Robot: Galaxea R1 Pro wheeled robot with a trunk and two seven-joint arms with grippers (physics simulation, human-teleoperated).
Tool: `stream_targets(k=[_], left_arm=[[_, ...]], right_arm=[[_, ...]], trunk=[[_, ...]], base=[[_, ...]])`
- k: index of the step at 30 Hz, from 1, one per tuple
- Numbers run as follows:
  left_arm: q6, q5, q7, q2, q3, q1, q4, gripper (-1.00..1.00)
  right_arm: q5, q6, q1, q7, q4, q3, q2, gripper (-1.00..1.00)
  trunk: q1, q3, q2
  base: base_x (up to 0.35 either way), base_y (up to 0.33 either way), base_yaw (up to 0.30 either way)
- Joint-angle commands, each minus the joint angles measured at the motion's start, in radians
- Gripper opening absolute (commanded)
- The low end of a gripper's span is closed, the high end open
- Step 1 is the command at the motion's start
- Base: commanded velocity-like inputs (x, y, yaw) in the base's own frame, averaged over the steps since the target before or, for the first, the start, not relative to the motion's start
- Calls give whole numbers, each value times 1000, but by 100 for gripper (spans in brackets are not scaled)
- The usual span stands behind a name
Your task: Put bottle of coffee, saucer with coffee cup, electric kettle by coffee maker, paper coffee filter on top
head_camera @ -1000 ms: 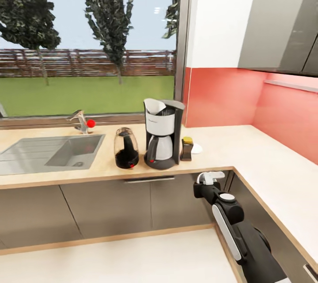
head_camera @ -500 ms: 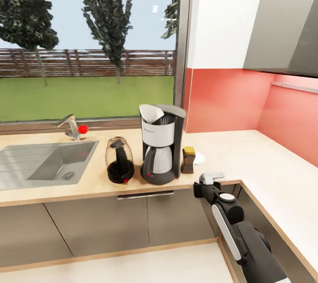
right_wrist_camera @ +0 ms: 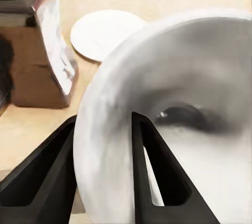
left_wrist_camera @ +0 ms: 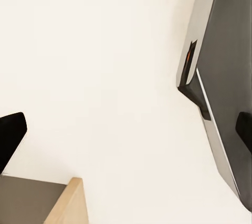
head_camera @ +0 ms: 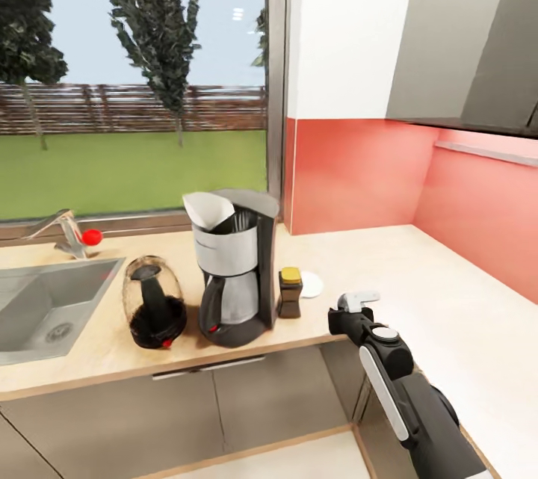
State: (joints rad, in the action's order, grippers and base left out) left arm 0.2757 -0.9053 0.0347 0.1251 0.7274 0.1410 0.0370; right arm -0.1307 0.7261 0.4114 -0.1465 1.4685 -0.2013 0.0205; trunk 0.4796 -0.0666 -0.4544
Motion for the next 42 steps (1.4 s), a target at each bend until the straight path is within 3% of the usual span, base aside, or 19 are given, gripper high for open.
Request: stream_targets(k=[1, 10, 11, 12, 13, 16, 20, 25, 34, 42], left_arm=[[4, -3, 4, 0, 7, 0, 0, 100], [-9, 0, 6, 6, 6, 8, 9, 100], [-9, 0, 6, 7, 6, 15, 9, 100], [-18, 1, 9, 9, 6, 33, 10, 100], [-81, 3, 40, 10, 7, 40, 9, 100], [-170, 8, 91, 5, 15, 41, 8, 100], [-183, 9, 99, 3, 18, 41, 8, 100], [-185, 8, 100, 3, 18, 42, 8, 100], [-185, 8, 101, 1, 17, 42, 8, 100], [-185, 8, 101, 4, 15, 42, 8, 100]], right_arm=[[-10, 3, 1, -10, 1, -2, 1, -100], [-11, 4, 1, -10, 1, 8, 4, -100], [-11, 4, 1, -10, 3, 17, 3, -100], [-12, 3, 1, -9, 17, 61, 3, -100], [-12, 3, 1, -9, 22, 78, 3, -100], [-11, 3, 1, -8, 24, 101, 4, -100], [-12, 4, 1, -7, 24, 136, 3, -100], [-12, 4, 2, -7, 25, 140, 3, -100], [-12, 6, 2, -7, 24, 112, 3, -100], [-12, 6, 2, -7, 23, 108, 3, -100]], trunk=[[1, -1, -2], [1, 0, -2], [1, 0, -2], [1, 0, -2], [1, 0, -2], [1, 0, -2], [1, 0, -2], [1, 0, -2], [1, -1, -2], [1, -9, -2]], base=[[298, -201, -274], [164, -105, -63], [6, -3, 0], [1, -1, 0], [0, 0, 0], [100, -21, 0], [270, -115, 0], [299, -140, 0], [277, -118, 37], [35, -9, 195]])
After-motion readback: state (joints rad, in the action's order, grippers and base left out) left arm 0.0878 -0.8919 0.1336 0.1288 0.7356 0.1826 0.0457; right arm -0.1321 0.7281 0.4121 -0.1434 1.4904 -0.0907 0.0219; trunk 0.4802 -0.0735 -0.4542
